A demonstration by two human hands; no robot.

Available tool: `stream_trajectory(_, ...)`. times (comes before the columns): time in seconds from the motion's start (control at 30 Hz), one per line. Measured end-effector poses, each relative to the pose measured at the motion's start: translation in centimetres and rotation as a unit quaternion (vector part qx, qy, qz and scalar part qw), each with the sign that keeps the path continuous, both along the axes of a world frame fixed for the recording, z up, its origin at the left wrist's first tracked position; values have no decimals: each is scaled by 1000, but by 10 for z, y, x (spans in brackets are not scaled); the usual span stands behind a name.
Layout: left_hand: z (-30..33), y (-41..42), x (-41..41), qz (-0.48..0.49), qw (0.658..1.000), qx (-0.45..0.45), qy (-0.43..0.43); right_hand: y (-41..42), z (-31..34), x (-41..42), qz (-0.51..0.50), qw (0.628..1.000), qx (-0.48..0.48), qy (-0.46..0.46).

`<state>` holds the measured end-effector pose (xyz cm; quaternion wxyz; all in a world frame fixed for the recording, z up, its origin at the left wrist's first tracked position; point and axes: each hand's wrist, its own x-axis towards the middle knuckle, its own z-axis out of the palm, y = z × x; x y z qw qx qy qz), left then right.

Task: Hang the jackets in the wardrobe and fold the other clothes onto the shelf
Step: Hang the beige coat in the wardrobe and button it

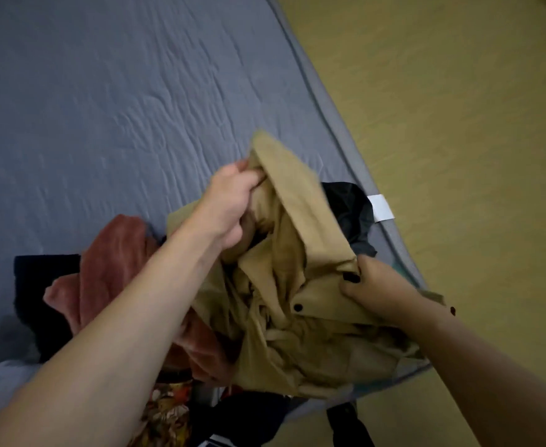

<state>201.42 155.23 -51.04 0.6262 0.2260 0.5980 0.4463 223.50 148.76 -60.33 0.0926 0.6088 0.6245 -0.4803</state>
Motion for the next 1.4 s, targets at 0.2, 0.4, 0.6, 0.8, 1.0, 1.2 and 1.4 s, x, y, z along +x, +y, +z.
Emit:
stream_trajectory(0.2,66,-4,20,-43,984,7,-172,30,35,-51,-62,971,-21,228)
stream_trajectory(0.4,15,-48,-71,-274,953,-76,103,47,64,-63,-477,815,-73,320)
stream_trajectory(0.6,-26,-103,-78,-260,892,-133,346,53,120,-99,-619,596,-143,491)
stream_trajectory(0.8,129,-73,-125,258,965,-33,-17,49,233,-167,-591,587,-66,550)
stream_trajectory(1.0,380,-88,-199,320,935,152,-25,23,401,-249,-497,530,-158,668)
stream_trajectory(1.2,585,-215,-264,419,865,259,98,-44,594,-347,-338,563,-166,736)
stream_trajectory(1.4,661,-373,-330,473,827,257,161,-157,693,-442,-214,600,-166,753)
